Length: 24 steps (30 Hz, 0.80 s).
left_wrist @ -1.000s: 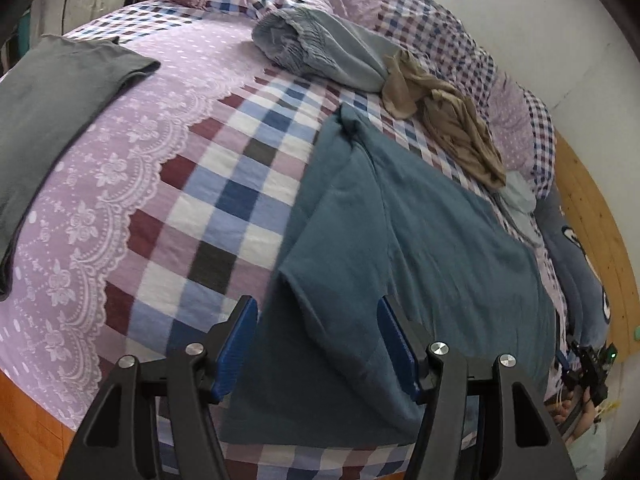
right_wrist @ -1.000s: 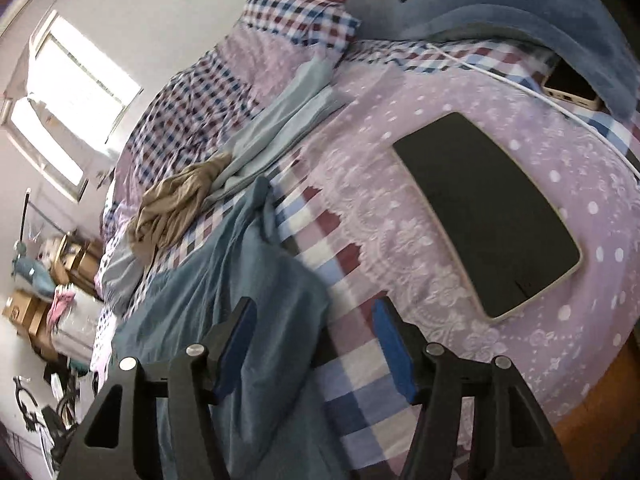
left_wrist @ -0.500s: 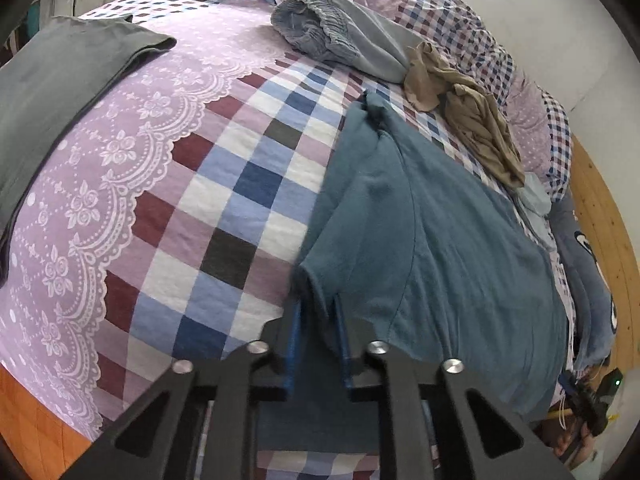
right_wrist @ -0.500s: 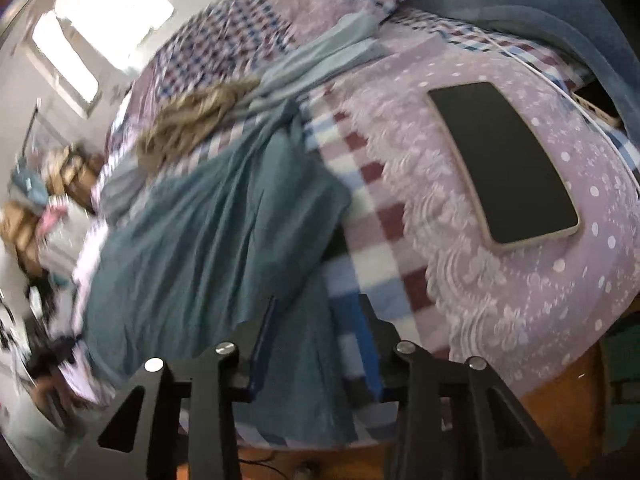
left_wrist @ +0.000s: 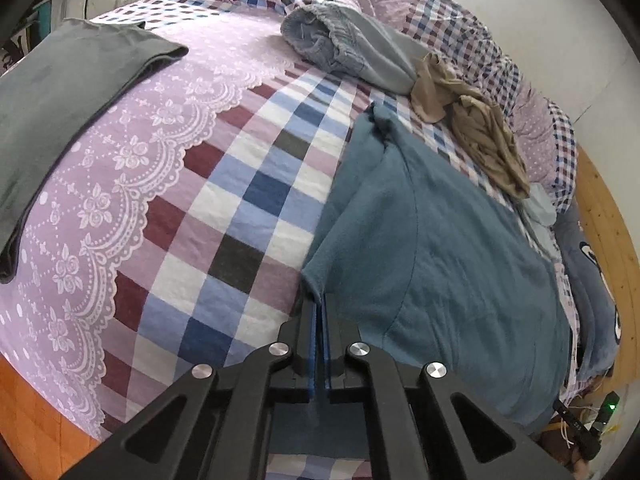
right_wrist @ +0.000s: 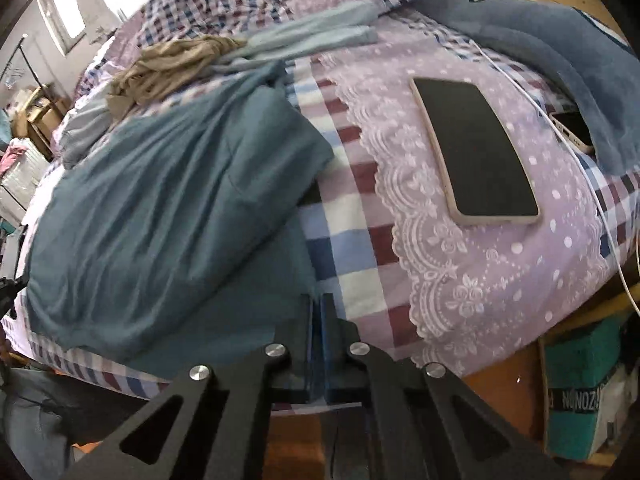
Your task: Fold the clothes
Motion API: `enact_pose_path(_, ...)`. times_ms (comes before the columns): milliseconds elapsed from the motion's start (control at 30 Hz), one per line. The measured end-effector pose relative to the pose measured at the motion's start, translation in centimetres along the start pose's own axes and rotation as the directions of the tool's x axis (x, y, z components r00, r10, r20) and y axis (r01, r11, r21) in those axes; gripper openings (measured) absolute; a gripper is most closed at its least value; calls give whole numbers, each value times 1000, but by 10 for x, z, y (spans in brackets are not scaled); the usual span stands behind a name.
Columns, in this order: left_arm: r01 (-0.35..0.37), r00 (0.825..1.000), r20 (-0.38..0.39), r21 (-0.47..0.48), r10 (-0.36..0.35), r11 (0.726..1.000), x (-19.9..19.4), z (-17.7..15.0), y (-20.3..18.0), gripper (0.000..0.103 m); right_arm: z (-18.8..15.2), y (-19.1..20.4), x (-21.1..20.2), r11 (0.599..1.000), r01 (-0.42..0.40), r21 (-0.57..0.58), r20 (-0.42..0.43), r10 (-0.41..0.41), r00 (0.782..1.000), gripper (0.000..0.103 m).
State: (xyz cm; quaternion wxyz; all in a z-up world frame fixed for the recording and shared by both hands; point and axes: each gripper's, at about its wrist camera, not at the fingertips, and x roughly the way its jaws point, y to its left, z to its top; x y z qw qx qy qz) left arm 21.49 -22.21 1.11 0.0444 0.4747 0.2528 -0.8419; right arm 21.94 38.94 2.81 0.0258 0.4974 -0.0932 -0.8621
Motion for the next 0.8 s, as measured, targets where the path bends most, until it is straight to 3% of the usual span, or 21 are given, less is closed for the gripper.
enact_pose_path(100,-10,1000,-1,10,10,1000,0,-1,-2,4,0,-4,0,999,10,33,-7,-10,1000,6)
enact_pose_path(233,-10,1000,16,-19,10,1000,-5,0,3,31,6,-23,-15,987,6,159,93,-21,995,9)
enact_pose_path(267,-3,1000,31,-29,4,1000,-8,0,5,41,9,-25,-18,983,-22,183,121,-1,993,10)
enact_pose_path(367,19,996,85,-56,-14,998,-16,4,9,57,16,-28,-22,971,-86,224,183,44,982,12)
enact_pose_path(500,50,989,147,-93,-36,994,-24,9,12,58,27,-22,-16,962,-132,238,213,81,974,19)
enact_pose_path(633,115,974,209,-122,-87,986,-29,17,15,58,33,-5,-13,973,-120,197,223,75,972,33)
enact_pose_path(800,194,956,251,-145,-154,970,-28,26,15,58,40,14,-9,983,-124,135,235,90,968,36)
